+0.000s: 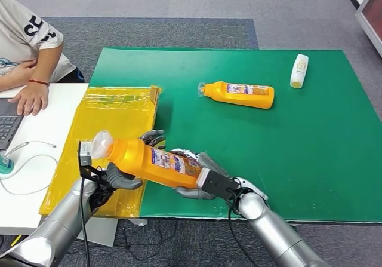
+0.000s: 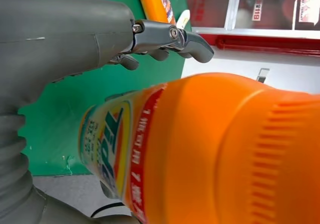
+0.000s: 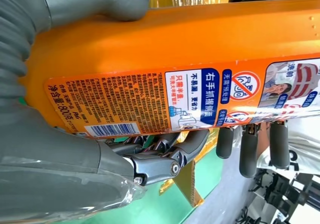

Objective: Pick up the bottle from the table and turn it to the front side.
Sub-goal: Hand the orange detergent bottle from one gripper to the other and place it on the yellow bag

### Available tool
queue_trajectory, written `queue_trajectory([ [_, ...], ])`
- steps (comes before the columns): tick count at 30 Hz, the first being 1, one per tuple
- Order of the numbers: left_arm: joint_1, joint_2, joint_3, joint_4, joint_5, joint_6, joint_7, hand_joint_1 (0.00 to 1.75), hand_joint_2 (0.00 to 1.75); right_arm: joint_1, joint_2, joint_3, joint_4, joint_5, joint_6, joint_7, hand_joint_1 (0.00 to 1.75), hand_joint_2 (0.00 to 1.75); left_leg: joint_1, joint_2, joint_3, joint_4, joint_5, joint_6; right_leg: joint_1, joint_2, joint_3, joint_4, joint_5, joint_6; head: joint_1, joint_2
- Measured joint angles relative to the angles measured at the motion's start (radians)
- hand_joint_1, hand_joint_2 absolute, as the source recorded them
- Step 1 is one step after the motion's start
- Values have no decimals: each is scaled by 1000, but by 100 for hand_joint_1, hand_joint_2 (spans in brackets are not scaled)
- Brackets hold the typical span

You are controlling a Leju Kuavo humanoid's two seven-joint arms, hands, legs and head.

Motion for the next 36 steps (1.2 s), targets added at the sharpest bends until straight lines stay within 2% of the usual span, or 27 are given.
queue_trajectory([
  [4,0,-1,-6,2,2,2,0,0,175,0,0,4,2,8,-8,1,175,175,0,0,0,0,0,0,0,0,0,0,0,0,0,0],
  [19,-2,-5,-14,5,33,26,0,0,175,8,20,28,10,153,-138,59,175,175,0,0,0,0,0,0,0,0,0,0,0,0,0,0],
  [33,-3,-5,-17,5,34,24,0,0,175,16,37,46,43,168,-145,60,175,175,0,0,0,0,0,0,0,0,0,0,0,0,0,0],
  [34,-3,-5,-18,5,34,24,0,3,175,16,37,47,43,168,-145,60,175,175,0,0,0,0,0,0,0,0,0,0,0,0,0,0],
  [35,-3,-5,-18,5,34,23,0,34,175,16,38,47,44,168,-145,60,175,175,0,0,0,0,0,0,0,0,0,0,0,0,0,0],
  [36,-3,-5,-19,5,34,22,0,76,175,16,38,47,45,168,-145,60,175,175,0,0,0,0,0,0,0,0,0,0,0,0,0,0],
])
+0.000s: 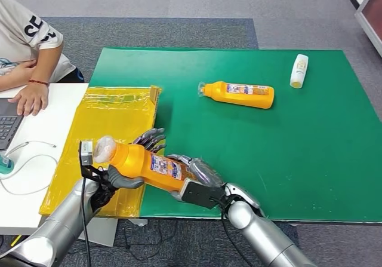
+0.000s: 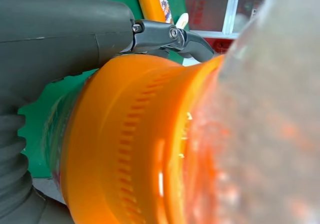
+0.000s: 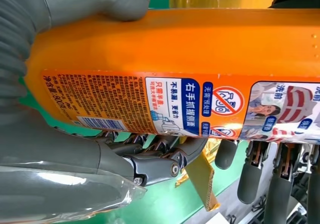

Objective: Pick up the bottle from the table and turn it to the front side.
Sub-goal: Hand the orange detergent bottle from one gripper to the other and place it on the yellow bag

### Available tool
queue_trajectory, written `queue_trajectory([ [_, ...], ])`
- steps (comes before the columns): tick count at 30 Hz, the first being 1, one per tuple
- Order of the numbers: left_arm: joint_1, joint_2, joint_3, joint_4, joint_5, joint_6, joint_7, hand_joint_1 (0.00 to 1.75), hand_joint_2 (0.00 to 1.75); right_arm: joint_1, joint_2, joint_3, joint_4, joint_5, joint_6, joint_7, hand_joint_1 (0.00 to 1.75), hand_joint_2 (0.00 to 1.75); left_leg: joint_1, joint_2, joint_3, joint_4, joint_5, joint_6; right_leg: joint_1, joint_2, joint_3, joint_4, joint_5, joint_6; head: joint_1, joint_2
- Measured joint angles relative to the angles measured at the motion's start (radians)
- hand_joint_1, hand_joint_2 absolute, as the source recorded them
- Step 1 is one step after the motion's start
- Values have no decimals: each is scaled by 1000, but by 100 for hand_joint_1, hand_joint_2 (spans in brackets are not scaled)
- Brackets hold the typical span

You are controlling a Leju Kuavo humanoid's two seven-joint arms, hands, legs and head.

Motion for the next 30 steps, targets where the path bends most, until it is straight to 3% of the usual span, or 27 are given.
queue_trajectory([
  [2,0,0,-1,0,1,-3,0,160,175,0,0,0,2,0,0,-1,175,175,0,0,0,0,0,0,0,0,0,0,0,0,0,0],
  [3,0,0,-2,0,1,-5,0,173,175,0,0,0,4,-1,0,-1,175,175,0,0,0,0,0,0,0,0,0,0,0,0,0,0],
  [23,0,0,-8,0,9,-19,0,175,175,-2,1,9,13,-13,6,-2,175,175,0,0,0,0,0,0,0,0,0,0,0,0,0,0],
  [24,0,0,-9,0,9,-19,0,175,175,-2,1,9,13,-13,7,-2,168,175,0,0,0,0,0,0,0,0,0,0,0,0,0,0],
  [25,0,0,-9,0,9,-19,0,175,175,-2,1,10,14,-15,8,-2,143,175,0,0,0,0,0,0,0,0,0,0,0,0,0,0],
  [28,0,0,-10,0,9,-19,0,175,175,-3,1,9,15,-30,20,-3,26,175,0,0,0,0,0,0,0,0,0,0,0,0,0,0],
  [29,0,0,-10,0,9,-19,0,175,175,-3,1,9,16,-37,26,-4,7,175,0,0,0,0,0,0,0,0,0,0,0,0,0,0],
  [30,1,1,-10,0,9,-19,0,175,175,-3,2,9,17,-45,32,-7,0,175,0,0,0,0,0,0,0,0,0,0,0,0,0,0],
])
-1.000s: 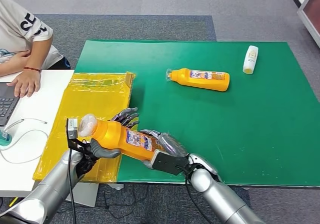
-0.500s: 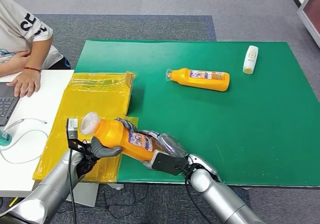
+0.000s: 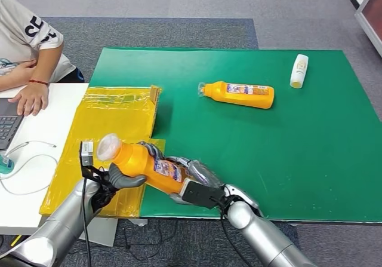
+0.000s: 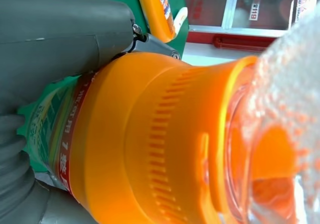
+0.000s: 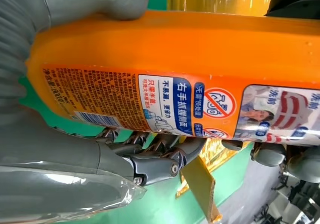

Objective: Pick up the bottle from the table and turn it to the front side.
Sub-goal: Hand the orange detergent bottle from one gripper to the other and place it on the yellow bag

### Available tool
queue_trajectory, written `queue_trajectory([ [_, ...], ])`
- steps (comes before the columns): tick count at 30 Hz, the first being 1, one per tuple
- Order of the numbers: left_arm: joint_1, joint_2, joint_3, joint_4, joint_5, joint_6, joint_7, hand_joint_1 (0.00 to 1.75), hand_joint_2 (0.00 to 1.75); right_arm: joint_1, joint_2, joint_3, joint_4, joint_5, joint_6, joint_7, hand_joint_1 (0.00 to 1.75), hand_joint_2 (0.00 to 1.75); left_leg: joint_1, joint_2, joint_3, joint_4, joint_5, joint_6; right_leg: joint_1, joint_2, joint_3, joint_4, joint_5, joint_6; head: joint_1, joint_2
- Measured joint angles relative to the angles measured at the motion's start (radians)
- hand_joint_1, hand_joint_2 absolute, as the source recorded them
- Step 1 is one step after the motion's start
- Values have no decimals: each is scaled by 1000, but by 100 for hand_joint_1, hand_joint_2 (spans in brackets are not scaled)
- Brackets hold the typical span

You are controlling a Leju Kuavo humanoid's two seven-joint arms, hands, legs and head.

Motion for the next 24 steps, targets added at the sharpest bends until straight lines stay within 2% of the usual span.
queue_trajectory([
  [14,21,19,-5,-15,-22,16,0,175,175,-8,9,-18,10,-77,39,-14,0,175,0,0,0,0,0,0,0,0,-1,0,0,0,0,0],
  [24,42,29,-5,-37,-30,20,0,175,175,-5,10,-30,23,-82,41,-14,0,175,0,0,0,0,0,0,0,0,-1,0,0,0,0,0],
])
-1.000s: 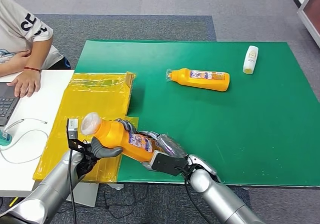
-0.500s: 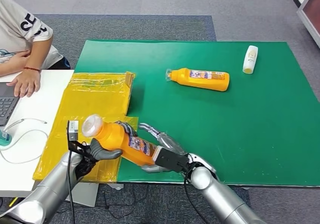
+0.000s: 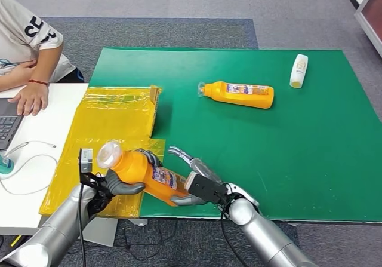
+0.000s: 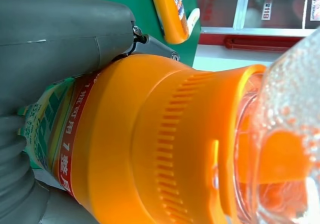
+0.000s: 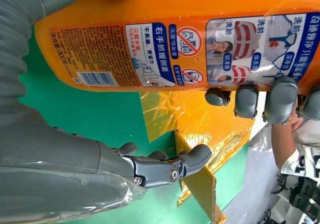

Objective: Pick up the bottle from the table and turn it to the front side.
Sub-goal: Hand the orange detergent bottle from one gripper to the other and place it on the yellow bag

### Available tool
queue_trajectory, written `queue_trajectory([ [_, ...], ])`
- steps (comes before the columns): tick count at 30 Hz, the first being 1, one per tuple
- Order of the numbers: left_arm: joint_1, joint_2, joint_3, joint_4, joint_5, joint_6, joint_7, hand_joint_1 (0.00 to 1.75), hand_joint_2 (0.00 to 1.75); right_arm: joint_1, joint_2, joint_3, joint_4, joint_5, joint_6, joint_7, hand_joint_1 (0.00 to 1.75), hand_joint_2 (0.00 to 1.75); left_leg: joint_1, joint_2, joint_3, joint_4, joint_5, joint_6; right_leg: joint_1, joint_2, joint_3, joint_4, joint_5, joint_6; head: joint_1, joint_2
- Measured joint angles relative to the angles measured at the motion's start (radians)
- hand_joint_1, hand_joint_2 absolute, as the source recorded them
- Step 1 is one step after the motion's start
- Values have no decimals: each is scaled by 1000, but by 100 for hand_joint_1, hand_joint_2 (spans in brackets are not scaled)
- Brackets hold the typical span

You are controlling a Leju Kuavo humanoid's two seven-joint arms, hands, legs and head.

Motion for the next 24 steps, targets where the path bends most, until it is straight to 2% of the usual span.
queue_trajectory([
  [5,4,9,-1,-23,-34,39,0,175,175,0,0,-8,5,-10,1,-1,0,175,0,0,0,0,0,0,0,0,0,0,0,0,0,0],
  [9,-3,35,-8,-43,-98,152,0,175,175,0,0,-19,10,-18,1,-7,0,175,0,0,0,0,0,0,0,0,0,0,0,0,0,0],
  [16,-89,102,-26,-47,-163,262,0,175,175,-1,2,-40,31,-17,-2,-23,0,175,0,0,0,0,1,-1,0,0,0,0,1,-1,0,0],
  [24,-144,133,-64,-45,-220,322,1,175,175,-2,12,-56,51,-10,-8,-28,0,175,0,0,0,0,1,0,0,0,0,0,1,0,0,0],
])
